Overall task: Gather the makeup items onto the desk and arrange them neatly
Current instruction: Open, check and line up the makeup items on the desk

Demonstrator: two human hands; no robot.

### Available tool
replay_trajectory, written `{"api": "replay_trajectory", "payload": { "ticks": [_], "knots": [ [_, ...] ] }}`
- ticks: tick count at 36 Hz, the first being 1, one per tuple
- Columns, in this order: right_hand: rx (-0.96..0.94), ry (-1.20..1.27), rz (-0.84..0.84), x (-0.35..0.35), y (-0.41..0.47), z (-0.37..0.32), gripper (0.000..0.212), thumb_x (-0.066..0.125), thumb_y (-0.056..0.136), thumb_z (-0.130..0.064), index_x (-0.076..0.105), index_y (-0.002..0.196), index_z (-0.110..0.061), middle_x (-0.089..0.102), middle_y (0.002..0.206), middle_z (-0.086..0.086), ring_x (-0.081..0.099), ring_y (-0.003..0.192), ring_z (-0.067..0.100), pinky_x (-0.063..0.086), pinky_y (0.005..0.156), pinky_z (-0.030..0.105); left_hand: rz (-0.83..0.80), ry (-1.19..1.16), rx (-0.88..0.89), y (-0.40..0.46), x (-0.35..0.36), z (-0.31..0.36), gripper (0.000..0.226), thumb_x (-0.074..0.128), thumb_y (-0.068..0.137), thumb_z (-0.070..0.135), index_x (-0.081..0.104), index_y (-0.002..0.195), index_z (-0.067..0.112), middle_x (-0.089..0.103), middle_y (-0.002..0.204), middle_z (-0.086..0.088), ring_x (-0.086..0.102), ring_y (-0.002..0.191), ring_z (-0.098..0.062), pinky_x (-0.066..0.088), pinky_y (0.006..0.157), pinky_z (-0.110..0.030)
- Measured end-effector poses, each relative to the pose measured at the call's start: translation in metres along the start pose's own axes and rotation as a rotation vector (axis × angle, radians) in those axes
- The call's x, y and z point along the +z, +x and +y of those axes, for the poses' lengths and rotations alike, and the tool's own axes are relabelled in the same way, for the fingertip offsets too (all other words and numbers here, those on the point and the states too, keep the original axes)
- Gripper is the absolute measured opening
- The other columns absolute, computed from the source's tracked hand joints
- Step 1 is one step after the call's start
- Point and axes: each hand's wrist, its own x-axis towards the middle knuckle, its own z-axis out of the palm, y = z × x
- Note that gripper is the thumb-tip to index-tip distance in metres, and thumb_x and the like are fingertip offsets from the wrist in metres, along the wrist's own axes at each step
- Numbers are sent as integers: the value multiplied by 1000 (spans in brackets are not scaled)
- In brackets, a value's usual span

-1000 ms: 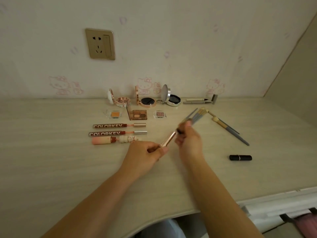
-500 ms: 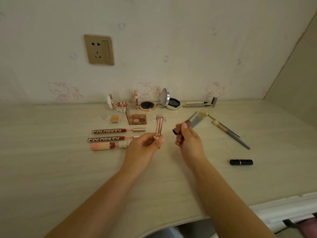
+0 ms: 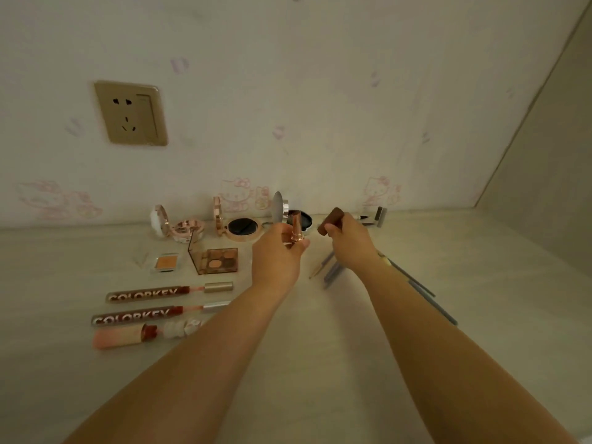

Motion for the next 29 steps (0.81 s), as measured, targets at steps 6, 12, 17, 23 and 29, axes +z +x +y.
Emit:
{"api": "replay_trajectory", "payload": {
  "ticks": [6,12,17,23,29],
  "knots": [
    [-42,-242,-82,0,26,12,21,53,94,-22,62,104,-6,63,103,9,57,97,24,40,75,28,13,282,65,24,12,-2,20,63,86,38,63,100,25,68,96,10,62,88,-13,49,72,-33],
    [-41,-334,-118,3,39,23,23,52,94,-23,61,107,-7,62,108,13,57,100,27,45,84,35,-59,505,93,42,26,-8,22,62,86,39,61,100,22,68,95,3,62,86,-19,46,64,-32],
    [-51,-397,-108,5,46,28,26,52,93,-29,60,108,-9,61,109,14,56,98,29,46,83,38,-72,554,123,49,33,-13,23,62,87,35,60,100,16,66,94,-3,61,86,-23,46,65,-34],
    [-94,-454,-140,8,50,28,27,50,94,-28,60,110,-8,61,109,15,53,103,28,43,82,36,-65,579,135,58,38,-15,27,63,87,33,61,105,14,66,99,-7,61,91,-26,44,68,-33],
    [-116,-514,-150,11,48,27,31,48,95,-31,56,112,-7,56,113,16,50,106,29,36,77,31,-66,574,111,63,40,-20,28,64,86,33,61,105,12,66,99,-9,62,90,-26,49,72,-36]
  ]
}}
